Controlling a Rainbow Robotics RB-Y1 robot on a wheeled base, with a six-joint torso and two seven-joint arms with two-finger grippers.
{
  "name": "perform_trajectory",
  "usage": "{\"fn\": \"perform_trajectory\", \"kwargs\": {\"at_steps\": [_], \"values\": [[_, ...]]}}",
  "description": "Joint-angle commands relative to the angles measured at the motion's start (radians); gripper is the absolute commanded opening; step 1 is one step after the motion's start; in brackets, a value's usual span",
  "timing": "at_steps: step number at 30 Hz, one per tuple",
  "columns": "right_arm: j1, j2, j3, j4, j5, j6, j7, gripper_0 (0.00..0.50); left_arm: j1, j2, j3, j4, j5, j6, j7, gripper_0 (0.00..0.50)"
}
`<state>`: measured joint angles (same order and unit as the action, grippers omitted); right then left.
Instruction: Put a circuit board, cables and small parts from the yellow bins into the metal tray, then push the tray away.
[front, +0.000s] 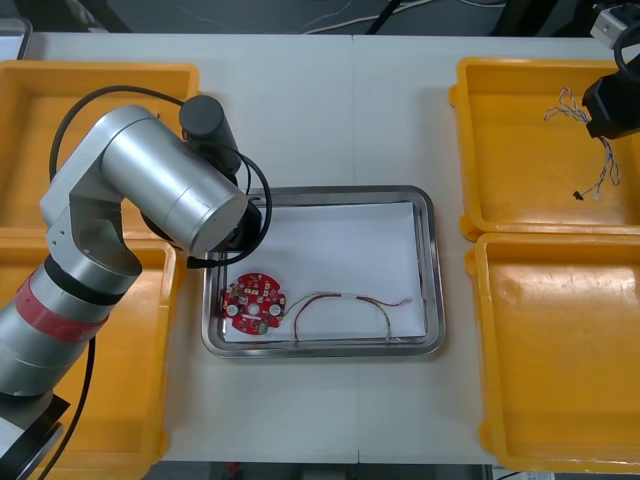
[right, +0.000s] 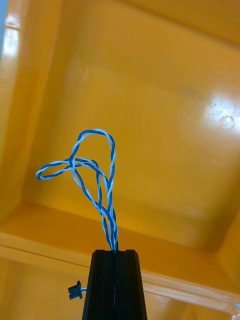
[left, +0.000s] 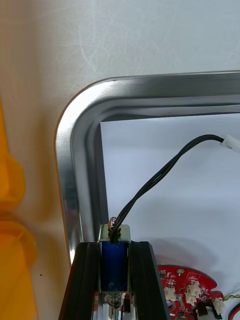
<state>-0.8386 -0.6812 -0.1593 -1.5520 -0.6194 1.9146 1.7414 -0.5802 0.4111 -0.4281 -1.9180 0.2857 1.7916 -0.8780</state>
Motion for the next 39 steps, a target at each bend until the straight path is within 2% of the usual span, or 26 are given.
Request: {"fn": "perform_trajectory", "kwargs": {"at_steps": [1, 5, 13, 21, 25, 30, 35, 39], "values": [[0.053, -0.057, -0.059, -0.085, -0.069, 0.005, 0.063, 0.000, 0.016, -0.026, -0.034, -0.013, -0.019, -0.009, -0.056, 0.000], [0.096, -0.081, -0.059, -0.128, -0.118, 0.005, 0.083, 0.000, 0.022, -0.028, -0.046, -0.013, -0.023, -0.009, -0.062, 0.000], [0.196, -0.127, -0.059, -0.269, -0.135, 0.005, 0.118, 0.000, 0.022, -0.029, -0.069, -0.006, -0.025, -0.020, -0.070, 0.000], [0.285, -0.159, -0.059, -0.372, -0.149, 0.005, 0.159, 0.000, 0.022, -0.032, -0.083, 0.062, -0.022, -0.112, -0.090, 0.000], [0.312, -0.162, -0.069, -0.404, -0.177, 0.005, 0.179, 0.000, 0.022, -0.037, -0.083, 0.079, -0.025, -0.124, -0.101, 0.000], [0.360, -0.162, -0.098, -0.448, -0.247, 0.005, 0.208, 0.000, 0.022, -0.038, -0.087, 0.100, -0.020, -0.146, -0.111, 0.000], [0.406, -0.161, -0.098, -0.527, -0.263, 0.005, 0.227, 0.000, 0.022, -0.038, -0.097, 0.111, -0.013, -0.178, -0.110, 0.000], [0.434, -0.159, -0.100, -0.576, -0.312, 0.005, 0.234, 0.000, 0.020, -0.038, -0.098, 0.111, -0.005, -0.179, -0.111, 0.000]]}}
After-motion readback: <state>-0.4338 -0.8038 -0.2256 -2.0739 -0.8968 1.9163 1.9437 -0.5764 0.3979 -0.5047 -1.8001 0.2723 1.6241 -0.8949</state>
